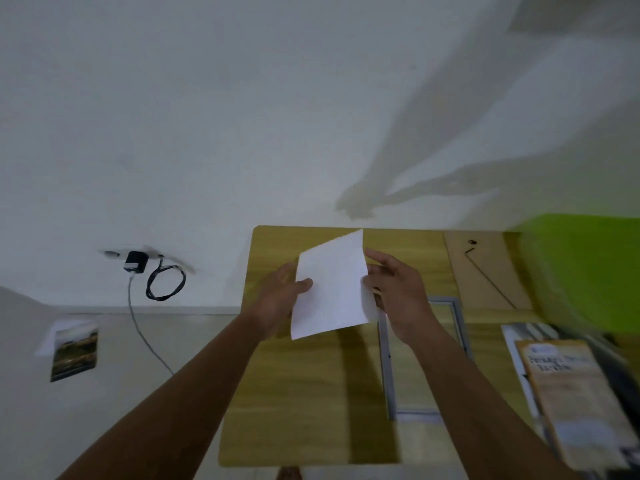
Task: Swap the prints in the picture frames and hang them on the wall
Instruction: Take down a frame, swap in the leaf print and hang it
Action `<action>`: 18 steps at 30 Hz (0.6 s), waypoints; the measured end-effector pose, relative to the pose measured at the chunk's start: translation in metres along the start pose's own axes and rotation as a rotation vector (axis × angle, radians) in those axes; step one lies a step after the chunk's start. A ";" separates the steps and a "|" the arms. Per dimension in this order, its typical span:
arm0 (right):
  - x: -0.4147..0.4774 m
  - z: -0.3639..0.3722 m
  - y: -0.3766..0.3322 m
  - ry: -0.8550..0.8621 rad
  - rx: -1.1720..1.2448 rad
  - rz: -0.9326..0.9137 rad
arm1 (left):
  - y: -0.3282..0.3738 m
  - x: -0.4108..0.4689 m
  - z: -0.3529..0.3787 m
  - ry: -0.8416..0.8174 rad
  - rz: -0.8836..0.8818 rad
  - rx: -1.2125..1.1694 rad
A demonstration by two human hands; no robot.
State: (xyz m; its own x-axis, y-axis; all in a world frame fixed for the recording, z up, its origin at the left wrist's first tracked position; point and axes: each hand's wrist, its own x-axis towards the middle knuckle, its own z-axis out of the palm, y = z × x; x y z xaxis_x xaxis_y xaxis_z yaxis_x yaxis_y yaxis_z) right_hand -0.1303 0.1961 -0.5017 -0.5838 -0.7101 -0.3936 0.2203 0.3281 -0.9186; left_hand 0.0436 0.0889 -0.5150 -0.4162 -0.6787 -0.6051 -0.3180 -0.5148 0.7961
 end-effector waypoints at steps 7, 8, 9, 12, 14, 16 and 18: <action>-0.042 -0.091 0.018 0.015 -0.145 -0.018 | -0.020 -0.032 0.063 -0.094 0.137 0.046; -0.045 -0.103 0.023 0.036 -0.160 -0.020 | -0.024 -0.036 0.074 -0.079 0.180 0.115; -0.049 -0.114 0.029 0.055 -0.174 -0.026 | -0.028 -0.040 0.084 -0.068 0.221 0.196; -0.054 -0.145 0.052 0.106 -0.266 -0.056 | -0.042 -0.048 0.118 -0.024 0.302 0.402; -0.054 -0.162 0.070 0.146 -0.356 -0.041 | -0.051 -0.051 0.140 0.004 0.339 0.516; -0.054 -0.178 0.086 0.174 -0.452 -0.020 | -0.063 -0.052 0.158 0.012 0.350 0.570; -0.054 -0.190 0.095 0.175 -0.540 -0.001 | -0.075 -0.049 0.172 0.019 0.353 0.622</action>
State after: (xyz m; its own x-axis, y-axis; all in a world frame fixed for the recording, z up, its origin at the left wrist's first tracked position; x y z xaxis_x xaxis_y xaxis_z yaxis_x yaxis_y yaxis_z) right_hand -0.2266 0.3841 -0.5614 -0.7148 -0.6118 -0.3387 -0.1846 0.6322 -0.7525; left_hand -0.0586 0.2505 -0.5452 -0.5703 -0.7618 -0.3072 -0.5969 0.1274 0.7922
